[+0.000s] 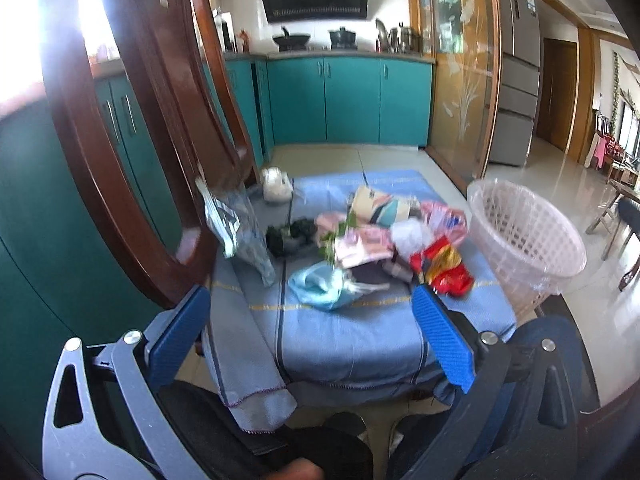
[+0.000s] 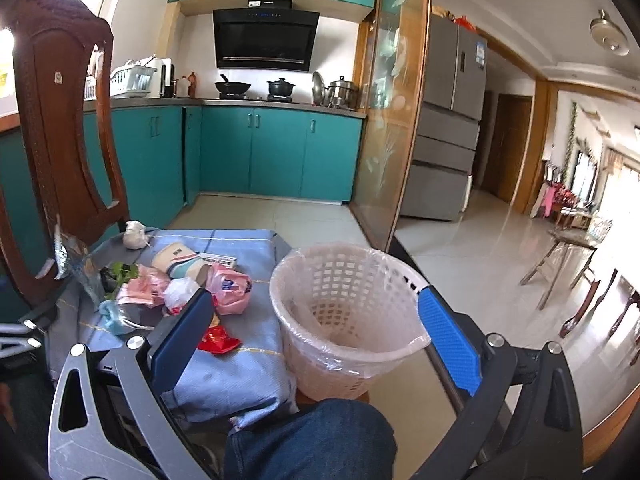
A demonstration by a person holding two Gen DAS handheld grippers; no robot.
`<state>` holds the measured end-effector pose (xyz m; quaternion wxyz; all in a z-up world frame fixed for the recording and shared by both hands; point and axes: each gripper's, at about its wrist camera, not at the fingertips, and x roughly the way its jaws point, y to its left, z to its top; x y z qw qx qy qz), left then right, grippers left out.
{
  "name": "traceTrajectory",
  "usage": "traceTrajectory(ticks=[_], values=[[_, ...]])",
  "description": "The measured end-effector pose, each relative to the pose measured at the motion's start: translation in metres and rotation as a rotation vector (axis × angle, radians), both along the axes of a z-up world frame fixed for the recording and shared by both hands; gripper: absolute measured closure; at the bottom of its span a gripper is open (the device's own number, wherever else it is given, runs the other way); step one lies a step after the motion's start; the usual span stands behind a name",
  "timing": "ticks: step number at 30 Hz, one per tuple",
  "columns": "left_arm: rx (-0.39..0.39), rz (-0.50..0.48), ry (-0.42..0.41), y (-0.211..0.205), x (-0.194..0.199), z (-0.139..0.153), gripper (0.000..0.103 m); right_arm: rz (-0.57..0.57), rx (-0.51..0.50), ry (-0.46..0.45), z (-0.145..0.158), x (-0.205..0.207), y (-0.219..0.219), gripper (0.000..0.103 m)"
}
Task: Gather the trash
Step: 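Grasp the clear plastic bag with the left gripper while the right gripper grasps the pink bag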
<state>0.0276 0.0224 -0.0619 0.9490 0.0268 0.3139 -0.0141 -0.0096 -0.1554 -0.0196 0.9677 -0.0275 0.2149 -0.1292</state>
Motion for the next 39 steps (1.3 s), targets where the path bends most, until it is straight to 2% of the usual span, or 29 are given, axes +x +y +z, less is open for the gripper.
traceTrajectory(ticks=[1,2,3,5,7,8,10,13,14,16,17,19,21,23,26,29,31,32,33,34,35,36,39], values=[[-0.026,-0.017,0.036,0.004,0.005,-0.009,0.003,0.011,-0.004,0.005,0.003,0.001,0.001,0.005],[-0.045,-0.030,0.057,0.006,0.009,-0.014,0.009,0.021,-0.015,0.011,0.004,0.004,0.002,0.009],[-0.061,-0.038,0.076,0.010,0.011,-0.020,0.020,0.031,-0.030,0.021,0.006,0.009,0.004,0.012],[-0.086,-0.051,0.123,0.015,0.018,-0.032,0.031,0.069,-0.052,0.072,0.007,0.031,0.007,0.036],[-0.093,-0.067,0.155,0.018,0.022,-0.041,0.040,0.143,-0.039,0.124,0.010,0.061,0.010,0.052],[-0.088,-0.069,0.162,0.019,0.023,-0.044,0.043,0.187,-0.026,0.146,0.011,0.077,0.012,0.053],[-0.077,-0.065,0.177,0.024,0.030,-0.052,0.043,0.273,-0.044,0.199,0.007,0.115,0.021,0.053],[-0.076,-0.032,0.189,0.031,0.040,-0.056,0.043,0.310,-0.081,0.277,-0.013,0.169,0.033,0.053],[-0.084,-0.007,0.192,0.036,0.044,-0.057,0.043,0.326,-0.057,0.302,-0.020,0.184,0.031,0.052],[-0.093,0.024,0.191,0.043,0.051,-0.057,0.036,0.351,0.025,0.334,-0.037,0.216,0.021,0.045],[-0.094,0.035,0.191,0.046,0.052,-0.055,0.031,0.346,0.052,0.331,-0.045,0.225,0.017,0.045],[-0.086,0.058,0.172,0.050,0.056,-0.049,0.029,0.346,0.150,0.316,-0.059,0.241,0.003,0.044],[-0.050,0.092,0.139,0.053,0.067,-0.039,0.024,0.376,0.229,0.284,-0.063,0.244,-0.004,0.042],[-0.022,0.121,0.125,0.054,0.081,-0.033,0.024,0.386,0.232,0.253,-0.066,0.246,-0.004,0.031],[-0.010,0.165,0.150,0.053,0.113,-0.035,0.024,0.453,0.241,0.272,-0.068,0.247,-0.001,0.030],[0.016,0.182,0.185,0.047,0.140,-0.040,0.025,0.454,0.211,0.271,-0.076,0.251,-0.003,0.027],[0.032,0.201,0.199,0.044,0.151,-0.042,0.029,0.463,0.236,0.289,-0.082,0.254,-0.009,0.027],[0.038,0.212,0.207,0.043,0.156,-0.042,0.038,0.463,0.244,0.295,-0.084,0.256,-0.010,0.027],[0.036,0.223,0.216,0.044,0.160,-0.044,0.054,0.469,0.248,0.293,-0.084,0.254,-0.013,0.027],[0.016,0.232,0.230,0.046,0.164,-0.045,0.063,0.477,0.244,0.284,-0.084,0.252,-0.014,0.027],[-0.023,0.233,0.246,0.049,0.167,-0.049,0.081,0.477,0.238,0.278,-0.082,0.248,-0.017,0.027],[-0.069,0.224,0.252,0.053,0.170,-0.050,0.094,0.470,0.226,0.279,-0.083,0.248,-0.018,0.027],[-0.097,0.211,0.218,0.055,0.175,-0.052,0.102,0.473,0.237,0.285,-0.085,0.245,-0.022,0.027]])
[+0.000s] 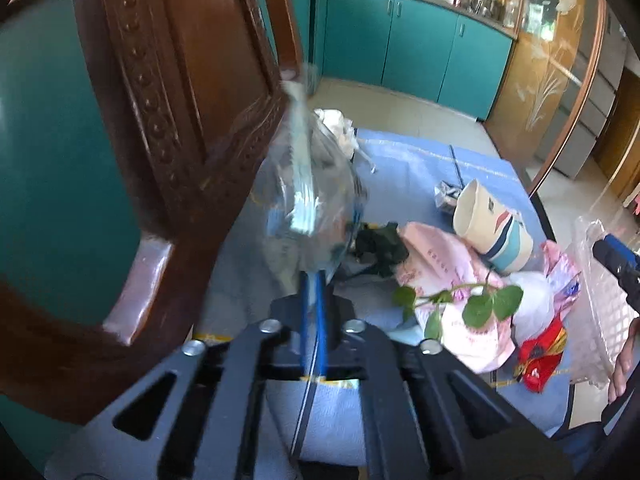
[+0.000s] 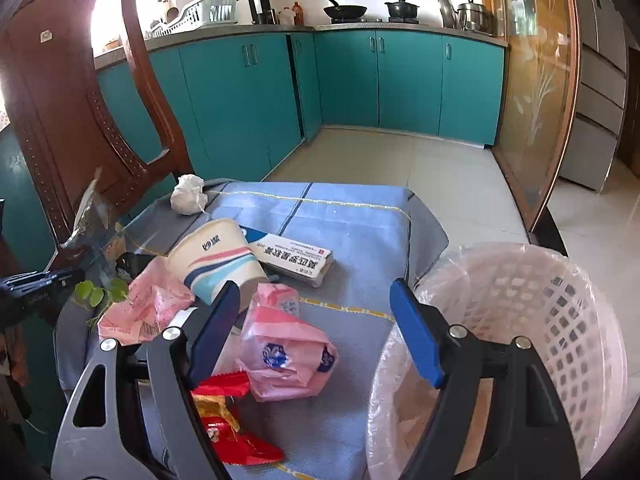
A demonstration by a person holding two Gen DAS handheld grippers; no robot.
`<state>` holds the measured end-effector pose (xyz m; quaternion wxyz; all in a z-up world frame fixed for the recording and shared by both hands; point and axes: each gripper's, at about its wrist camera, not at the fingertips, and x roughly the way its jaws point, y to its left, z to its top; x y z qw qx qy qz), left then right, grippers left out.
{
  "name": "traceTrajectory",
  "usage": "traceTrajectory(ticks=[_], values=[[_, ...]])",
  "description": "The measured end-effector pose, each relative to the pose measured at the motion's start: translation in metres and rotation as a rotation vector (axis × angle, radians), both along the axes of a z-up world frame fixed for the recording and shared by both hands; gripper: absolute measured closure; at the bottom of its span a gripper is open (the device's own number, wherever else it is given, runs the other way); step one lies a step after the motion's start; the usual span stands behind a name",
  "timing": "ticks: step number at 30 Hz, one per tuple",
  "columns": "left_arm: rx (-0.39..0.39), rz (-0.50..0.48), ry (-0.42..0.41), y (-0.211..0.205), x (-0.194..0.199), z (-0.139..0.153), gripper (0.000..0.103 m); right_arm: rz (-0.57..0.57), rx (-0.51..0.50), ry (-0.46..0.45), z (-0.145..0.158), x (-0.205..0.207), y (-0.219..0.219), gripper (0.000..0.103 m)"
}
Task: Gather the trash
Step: 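Grasp the clear plastic bag with the left gripper while the right gripper grasps the pink bag, then carry the pink bag over the basket and open the right gripper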
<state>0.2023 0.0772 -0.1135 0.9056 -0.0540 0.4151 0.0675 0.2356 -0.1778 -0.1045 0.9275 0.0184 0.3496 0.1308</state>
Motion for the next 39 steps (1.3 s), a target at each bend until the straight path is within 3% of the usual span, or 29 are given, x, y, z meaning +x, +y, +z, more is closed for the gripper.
traceTrajectory(ticks=[2,5,7,8,9,10,17,23,25,28,30,39], values=[[-0.017,-0.038,-0.035,-0.004,-0.001,0.003,0.102,-0.005,-0.001,0.003,-0.002,-0.001,-0.003,0.027],[-0.018,-0.072,-0.017,-0.012,0.003,0.002,0.101,-0.014,0.003,0.011,-0.004,0.000,-0.005,0.027],[0.004,-0.056,-0.013,-0.014,0.003,0.002,0.086,-0.014,0.012,0.013,-0.003,-0.001,-0.006,0.027],[0.017,-0.047,-0.017,-0.016,-0.001,0.002,0.059,-0.012,0.016,0.012,-0.003,-0.001,-0.005,0.027],[0.024,-0.040,-0.028,-0.016,-0.005,0.004,0.043,-0.012,0.015,0.011,-0.002,-0.001,-0.005,0.027],[0.027,-0.033,-0.042,-0.016,-0.007,0.005,0.041,-0.012,0.012,0.010,-0.003,-0.001,-0.004,0.027],[0.044,-0.010,-0.061,-0.012,-0.014,0.012,0.041,-0.005,0.003,0.016,-0.005,0.001,0.001,0.027],[0.079,-0.017,-0.034,-0.009,0.015,0.014,0.041,-0.004,0.002,0.022,-0.008,0.002,0.002,0.027],[0.065,-0.009,-0.017,-0.005,0.024,0.012,0.061,-0.003,-0.007,0.028,-0.010,0.003,0.002,0.027],[0.049,-0.002,-0.038,-0.002,0.023,0.013,0.066,0.006,-0.031,0.048,-0.016,0.006,0.006,0.027],[0.047,-0.014,-0.060,-0.002,0.018,0.015,0.079,0.014,-0.052,0.068,-0.022,0.009,0.010,0.027],[-0.017,-0.063,-0.192,-0.012,-0.020,0.048,0.082,0.063,-0.107,0.124,-0.040,0.016,0.031,0.025]])
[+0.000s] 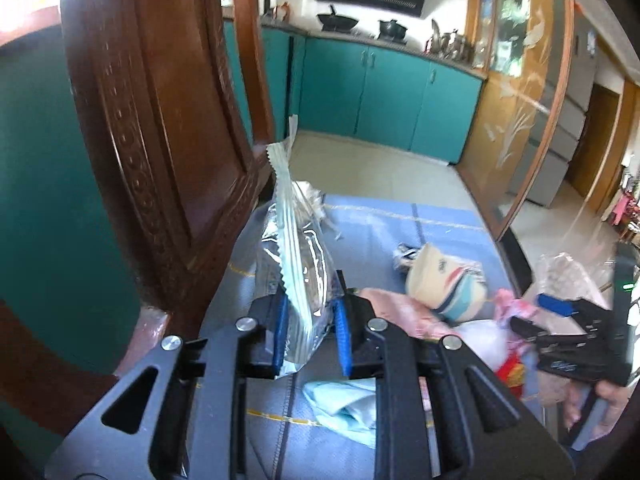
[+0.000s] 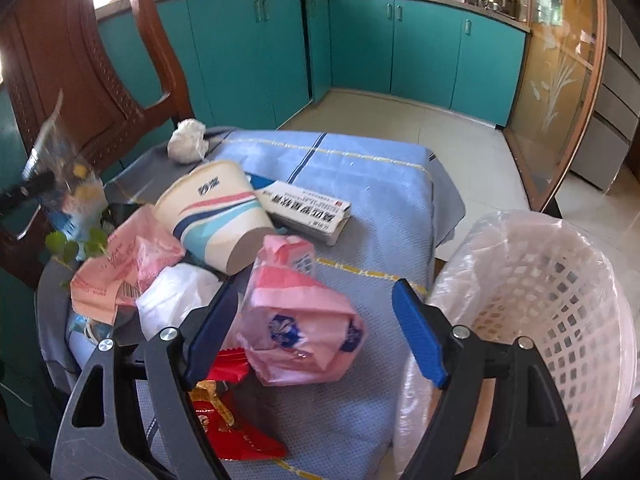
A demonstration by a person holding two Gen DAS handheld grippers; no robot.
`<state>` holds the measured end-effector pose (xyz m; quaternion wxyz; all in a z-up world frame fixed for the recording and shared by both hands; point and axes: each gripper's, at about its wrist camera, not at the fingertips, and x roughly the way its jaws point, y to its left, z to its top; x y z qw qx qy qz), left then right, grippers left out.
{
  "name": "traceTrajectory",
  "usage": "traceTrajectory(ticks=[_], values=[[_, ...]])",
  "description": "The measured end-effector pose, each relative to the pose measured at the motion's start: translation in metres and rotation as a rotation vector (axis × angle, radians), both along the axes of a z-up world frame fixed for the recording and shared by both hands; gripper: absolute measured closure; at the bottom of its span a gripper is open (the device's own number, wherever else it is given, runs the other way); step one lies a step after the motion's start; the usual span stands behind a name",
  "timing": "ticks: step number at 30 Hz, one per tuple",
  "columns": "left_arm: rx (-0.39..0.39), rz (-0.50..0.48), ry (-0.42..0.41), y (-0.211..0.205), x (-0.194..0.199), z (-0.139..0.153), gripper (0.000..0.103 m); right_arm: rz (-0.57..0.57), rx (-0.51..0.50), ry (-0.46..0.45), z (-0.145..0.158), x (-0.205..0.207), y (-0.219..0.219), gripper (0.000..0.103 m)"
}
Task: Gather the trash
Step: 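Carry the pink bag over the basket and open the right gripper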
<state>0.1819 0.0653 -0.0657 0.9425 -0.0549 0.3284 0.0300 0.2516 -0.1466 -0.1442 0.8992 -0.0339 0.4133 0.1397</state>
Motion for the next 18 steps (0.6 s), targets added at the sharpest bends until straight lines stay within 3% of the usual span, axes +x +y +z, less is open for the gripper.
traceTrajectory(ticks=[3,5,8,18], values=[[-0.004,-0.025,-0.043,-0.008,-0.014,0.014,0.082,0.012,-0.013,0.011,-0.005,0.000,0.005,0.025],[0.010,-0.036,-0.080,-0.013,-0.025,0.023,0.082,0.007,-0.018,0.013,-0.007,0.001,0.006,0.041],[0.020,-0.051,-0.114,-0.019,-0.038,0.033,0.082,-0.011,-0.008,-0.010,-0.004,0.000,0.005,0.046],[0.018,-0.069,-0.168,-0.028,-0.065,0.051,0.082,-0.075,0.039,-0.169,0.030,-0.023,-0.018,0.047]])
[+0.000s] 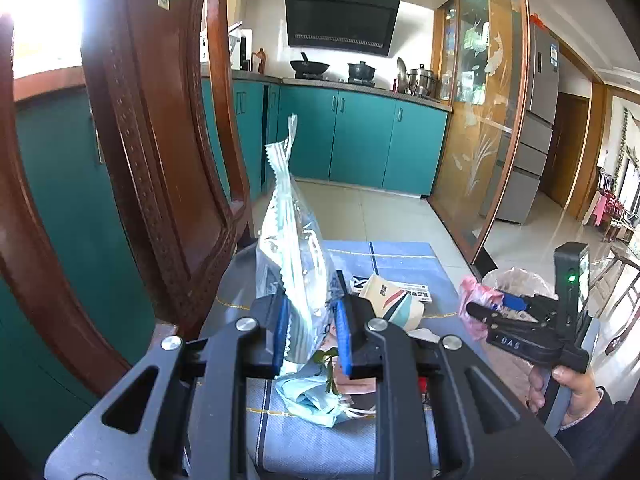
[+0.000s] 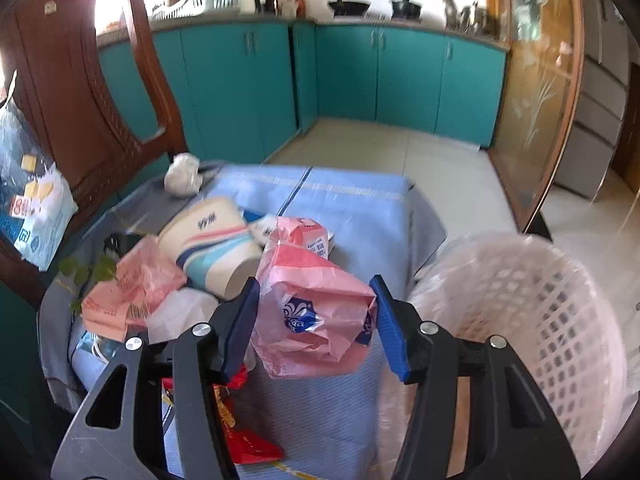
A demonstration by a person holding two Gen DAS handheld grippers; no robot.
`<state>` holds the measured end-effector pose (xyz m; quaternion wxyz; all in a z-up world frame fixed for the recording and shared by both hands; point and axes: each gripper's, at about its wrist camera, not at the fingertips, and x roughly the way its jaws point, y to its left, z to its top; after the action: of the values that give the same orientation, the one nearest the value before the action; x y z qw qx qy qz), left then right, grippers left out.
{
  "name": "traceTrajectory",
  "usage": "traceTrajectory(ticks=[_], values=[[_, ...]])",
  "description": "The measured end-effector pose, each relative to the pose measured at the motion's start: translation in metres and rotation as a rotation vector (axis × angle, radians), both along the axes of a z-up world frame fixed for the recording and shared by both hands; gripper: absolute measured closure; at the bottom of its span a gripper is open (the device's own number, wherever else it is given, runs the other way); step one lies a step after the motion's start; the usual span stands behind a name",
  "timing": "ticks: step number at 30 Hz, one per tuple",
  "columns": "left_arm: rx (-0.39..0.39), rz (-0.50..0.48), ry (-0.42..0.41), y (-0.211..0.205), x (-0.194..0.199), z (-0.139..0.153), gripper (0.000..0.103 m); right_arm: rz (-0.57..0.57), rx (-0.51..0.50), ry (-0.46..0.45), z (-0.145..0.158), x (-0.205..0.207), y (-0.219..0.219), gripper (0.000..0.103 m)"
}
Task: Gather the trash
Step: 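Carry the pink bag over the basket and open the right gripper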
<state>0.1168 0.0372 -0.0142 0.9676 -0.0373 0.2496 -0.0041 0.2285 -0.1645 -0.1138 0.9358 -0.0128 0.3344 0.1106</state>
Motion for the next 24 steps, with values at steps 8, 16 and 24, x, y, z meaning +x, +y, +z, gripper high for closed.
traceTrajectory(ticks=[8,16,24], values=[[0.007,-0.007,-0.030,-0.011,-0.013,0.005,0.082,-0.045,0.014,-0.134,0.025,-0.025,-0.016,0.047],[0.012,-0.028,-0.035,-0.013,-0.015,0.002,0.082,-0.085,-0.073,-0.219,0.034,-0.046,-0.013,0.047],[-0.068,-0.192,-0.007,-0.036,0.002,0.002,0.082,-0.365,-0.104,-0.313,0.053,-0.065,-0.070,0.047]])
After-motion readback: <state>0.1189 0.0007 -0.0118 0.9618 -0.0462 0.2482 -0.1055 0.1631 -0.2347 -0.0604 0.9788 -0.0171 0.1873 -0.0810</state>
